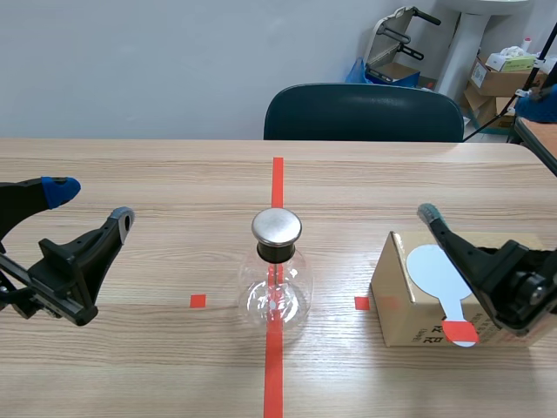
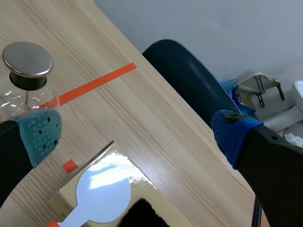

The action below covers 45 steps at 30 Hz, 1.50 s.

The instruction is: Do the electroscope experiment

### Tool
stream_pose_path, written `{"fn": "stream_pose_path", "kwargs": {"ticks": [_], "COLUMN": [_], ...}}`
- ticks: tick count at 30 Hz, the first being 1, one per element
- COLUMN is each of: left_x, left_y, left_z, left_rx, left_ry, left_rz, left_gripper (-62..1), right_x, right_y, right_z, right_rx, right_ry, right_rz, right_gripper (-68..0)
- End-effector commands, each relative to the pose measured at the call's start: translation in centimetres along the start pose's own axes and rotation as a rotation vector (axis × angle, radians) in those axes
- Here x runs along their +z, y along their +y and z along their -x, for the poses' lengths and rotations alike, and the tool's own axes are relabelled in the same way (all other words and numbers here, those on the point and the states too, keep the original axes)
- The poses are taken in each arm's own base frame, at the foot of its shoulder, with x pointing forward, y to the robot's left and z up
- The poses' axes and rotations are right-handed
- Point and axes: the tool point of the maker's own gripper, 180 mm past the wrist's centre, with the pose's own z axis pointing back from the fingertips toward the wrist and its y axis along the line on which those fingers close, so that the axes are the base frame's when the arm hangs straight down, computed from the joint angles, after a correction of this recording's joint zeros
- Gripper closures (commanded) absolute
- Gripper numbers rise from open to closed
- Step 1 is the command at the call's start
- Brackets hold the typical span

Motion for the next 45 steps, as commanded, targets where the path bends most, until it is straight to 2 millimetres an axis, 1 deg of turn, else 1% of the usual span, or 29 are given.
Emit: {"fn": "stream_pose_path", "kwargs": {"ticks": [1,5,8,10,14,18,20,23,27,29,31,34,38,41,43,45], "left_x": [-0.2,-0.2,-0.2,-0.2,-0.2,-0.2,-0.2,-0.1,0.4,0.8,1.2,1.9,3.2,4.2,5.0,5.8], "left_y": [0.2,0.2,0.2,0.2,0.2,0.2,0.2,0.2,0.2,0.2,0.1,-0.3,-1.7,-3.0,-4.4,-5.7], "left_z": [-0.9,-0.9,-0.9,-0.9,-0.9,-0.9,-0.8,-0.5,0.1,0.5,0.8,1.3,2.3,2.7,2.7,2.7], "left_rx": [0.004,0.004,0.003,0.003,0.003,0.003,0.004,0.001,-0.029,-0.052,-0.071,-0.094,-0.106,-0.107,-0.100,-0.102], "left_ry": [-0.033,-0.033,-0.033,-0.033,-0.033,-0.033,-0.032,-0.016,0.027,0.050,0.071,0.109,0.173,0.193,0.186,0.178], "left_rz": [-0.010,-0.010,-0.009,-0.009,-0.009,-0.009,-0.009,-0.004,0.026,0.050,0.079,0.142,0.266,0.353,0.431,0.504], "left_gripper": [-42.7,-42.7,-42.7,-42.7,-42.7,-42.7,-42.7,-42.7,-42.7,-42.7,-42.7,-42.7,-42.7,-42.7,-42.7,-42.7], "right_x": [-0.1,-0.1,-0.2,-0.1,0.8,1.5,1.8,2.4,4.0,4.7,5.3,5.6,5.5,4.8,4.1,3.5], "right_y": [0.0,0.6,1.4,2.6,5.3,6.8,7.9,8.9,10.8,11.2,10.9,9.2,6.7,4.9,4.6,5.0], "right_z": [-0.5,-0.1,0.4,0.9,1.0,0.5,1.0,2.5,5.7,7.2,8.2,8.9,10.1,10.1,10.3,11.1], "right_rx": [0.016,0.060,0.168,0.243,0.355,0.471,0.523,0.623,0.714,0.749,0.778,0.827,0.844,0.854,0.859,0.851], "right_ry": [-0.018,0.001,0.026,0.051,0.058,0.059,0.073,0.093,0.140,0.171,0.193,0.204,0.246,0.234,0.228,0.238], "right_rz": [-0.009,-0.031,-0.036,-0.040,-0.046,0.011,0.026,0.100,0.106,0.120,0.152,0.220,0.270,0.308,0.301,0.259], "right_gripper": [-67.9,-67.9,-67.9,-67.9,-67.9,-67.9,-67.9,-67.9,-67.9,-67.9,-67.9,-67.9,-67.9,-67.9,-67.9,-67.9]}}
